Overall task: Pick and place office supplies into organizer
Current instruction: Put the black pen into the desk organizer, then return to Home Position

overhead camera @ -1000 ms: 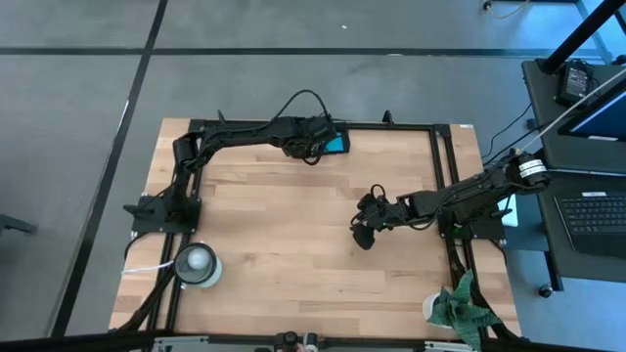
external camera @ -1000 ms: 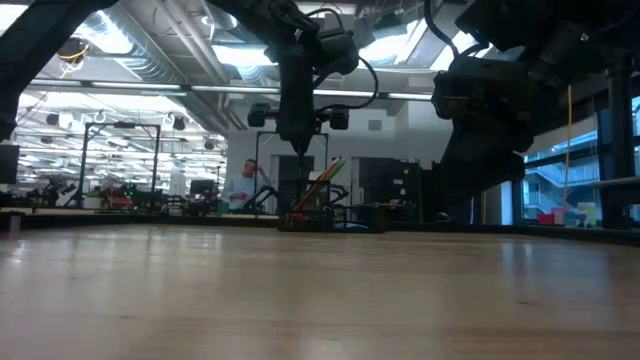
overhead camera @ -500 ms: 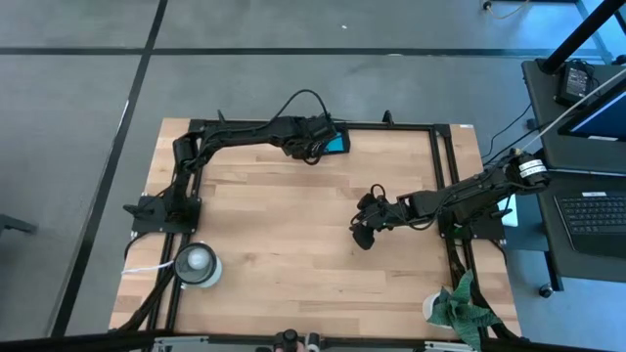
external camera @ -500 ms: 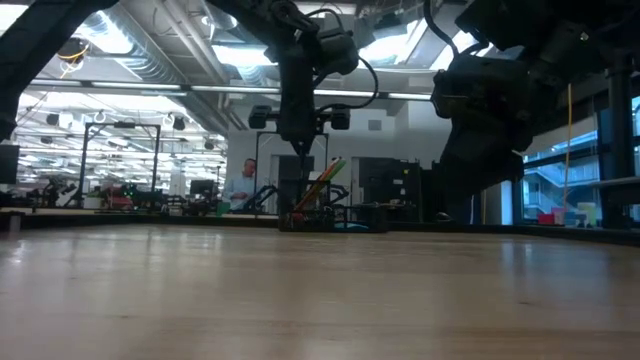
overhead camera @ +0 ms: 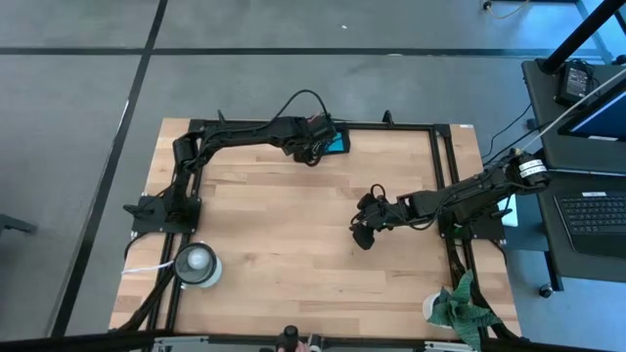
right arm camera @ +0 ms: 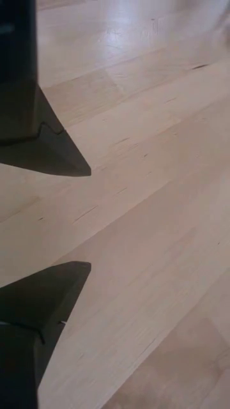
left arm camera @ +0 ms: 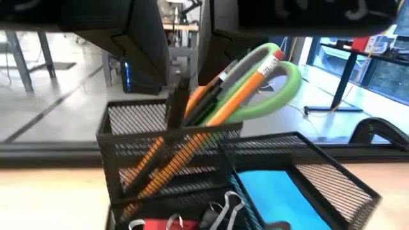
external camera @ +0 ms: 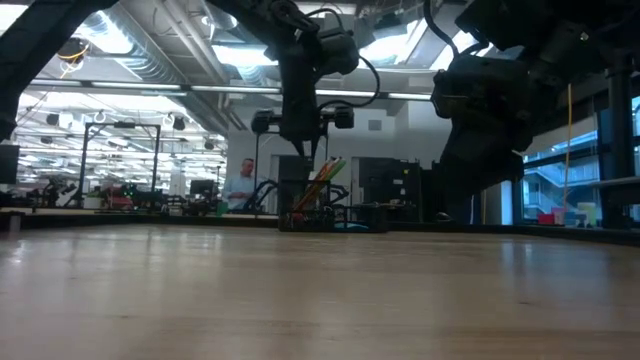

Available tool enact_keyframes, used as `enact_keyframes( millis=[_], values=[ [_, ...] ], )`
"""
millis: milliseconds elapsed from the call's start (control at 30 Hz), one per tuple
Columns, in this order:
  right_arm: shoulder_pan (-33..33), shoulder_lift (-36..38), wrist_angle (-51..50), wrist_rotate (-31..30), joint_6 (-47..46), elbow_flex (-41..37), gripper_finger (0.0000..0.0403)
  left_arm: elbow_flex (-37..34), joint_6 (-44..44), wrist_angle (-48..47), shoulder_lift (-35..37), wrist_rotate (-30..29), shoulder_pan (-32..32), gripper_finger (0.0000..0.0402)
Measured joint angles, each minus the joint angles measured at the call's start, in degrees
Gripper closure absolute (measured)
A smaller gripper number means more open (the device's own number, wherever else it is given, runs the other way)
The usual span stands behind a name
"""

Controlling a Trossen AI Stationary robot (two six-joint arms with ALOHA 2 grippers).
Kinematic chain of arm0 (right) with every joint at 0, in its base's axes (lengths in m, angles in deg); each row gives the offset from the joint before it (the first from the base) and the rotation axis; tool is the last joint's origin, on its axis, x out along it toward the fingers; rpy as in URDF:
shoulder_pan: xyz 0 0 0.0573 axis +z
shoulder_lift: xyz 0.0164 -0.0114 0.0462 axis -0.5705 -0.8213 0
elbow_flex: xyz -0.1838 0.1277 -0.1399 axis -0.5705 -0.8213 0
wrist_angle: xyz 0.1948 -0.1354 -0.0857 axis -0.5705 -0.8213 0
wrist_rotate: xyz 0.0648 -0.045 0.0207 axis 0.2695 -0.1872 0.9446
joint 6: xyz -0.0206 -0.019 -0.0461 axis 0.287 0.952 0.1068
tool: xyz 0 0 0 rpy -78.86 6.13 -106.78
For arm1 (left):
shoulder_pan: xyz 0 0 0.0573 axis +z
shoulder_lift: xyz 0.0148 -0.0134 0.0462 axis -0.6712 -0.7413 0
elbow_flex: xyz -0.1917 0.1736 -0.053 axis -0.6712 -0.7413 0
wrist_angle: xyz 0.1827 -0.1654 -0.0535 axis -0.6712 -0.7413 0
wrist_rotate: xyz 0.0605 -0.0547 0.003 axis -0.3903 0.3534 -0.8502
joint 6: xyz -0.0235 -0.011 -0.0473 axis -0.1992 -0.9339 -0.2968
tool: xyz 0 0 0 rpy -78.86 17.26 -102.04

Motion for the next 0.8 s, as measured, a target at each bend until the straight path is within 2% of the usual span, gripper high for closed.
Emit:
enact_keyframes(
  millis=[167, 800],
  values=[
    [0.00, 0.00, 0.00, 0.00, 0.02, 0.00, 0.0171, 0.00, -4.01, 0.02, 0.00, 2.49, 0.00, 0.0325],
    [-0.02, 0.00, -0.02, 0.00, 0.17, 0.00, 0.0171, 0.00, -10.24, 3.43, 0.00, 2.41, -0.04, 0.0324]
  ],
)
